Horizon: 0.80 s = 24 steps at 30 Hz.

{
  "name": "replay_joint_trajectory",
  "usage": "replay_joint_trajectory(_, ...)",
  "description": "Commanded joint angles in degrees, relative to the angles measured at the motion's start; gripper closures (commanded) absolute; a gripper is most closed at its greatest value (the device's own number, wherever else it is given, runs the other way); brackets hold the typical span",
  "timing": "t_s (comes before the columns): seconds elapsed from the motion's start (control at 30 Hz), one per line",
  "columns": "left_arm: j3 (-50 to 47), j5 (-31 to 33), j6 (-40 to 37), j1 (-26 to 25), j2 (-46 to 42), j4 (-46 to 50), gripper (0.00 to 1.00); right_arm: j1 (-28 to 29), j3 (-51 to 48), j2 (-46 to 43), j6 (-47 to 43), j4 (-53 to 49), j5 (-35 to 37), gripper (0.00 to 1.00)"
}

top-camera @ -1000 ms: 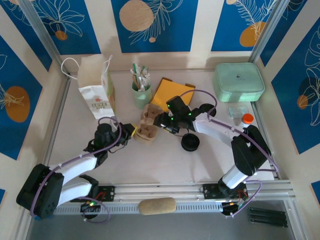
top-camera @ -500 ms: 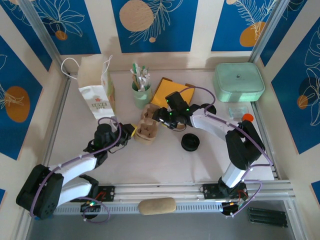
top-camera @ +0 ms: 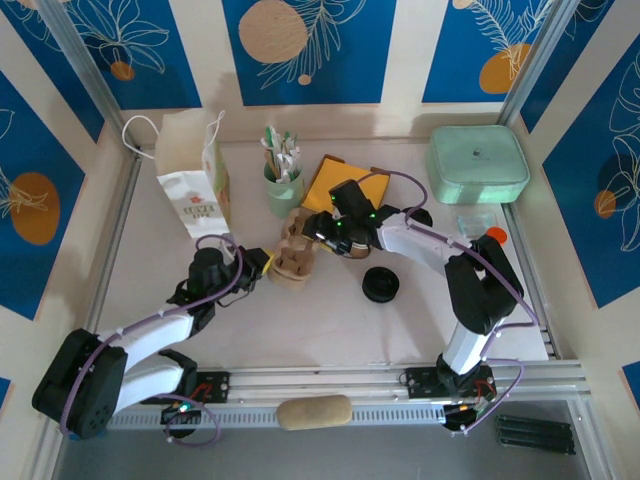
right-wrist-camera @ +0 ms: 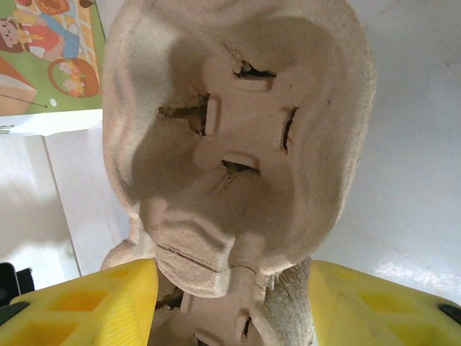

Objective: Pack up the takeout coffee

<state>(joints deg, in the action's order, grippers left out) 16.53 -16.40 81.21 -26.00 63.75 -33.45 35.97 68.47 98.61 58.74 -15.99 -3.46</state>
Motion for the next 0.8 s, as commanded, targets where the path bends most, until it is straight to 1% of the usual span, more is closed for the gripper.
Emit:
replay_joint_trajectory(0.0, -0.6, -0.3, 0.4, 0.4, -1.4, -0.7, 1.0, -0.5, 2.0, 1.1, -0.2, 0.5, -1.9, 0.42)
replay_joint_trajectory(0.2, -0.6, -0.3, 0.4, 0.4, -1.4, -0.7, 1.0, -1.0, 2.6, 1.4, -0.4, 0.3, -2.8, 0.43)
replay_joint_trajectory(0.43, -0.7, -0.2, 0.4, 0.5, -1.7, -0.4, 1.0, -0.3, 1.2, -1.3, -0.2, -3.4, 2.2, 0.41)
replay_joint_trajectory(0.77, -0.6, -0.3, 0.3, 0.6, -1.5, -0.4, 1.0, -0.5, 3.2, 1.9, 0.0, -1.9, -0.2, 0.41)
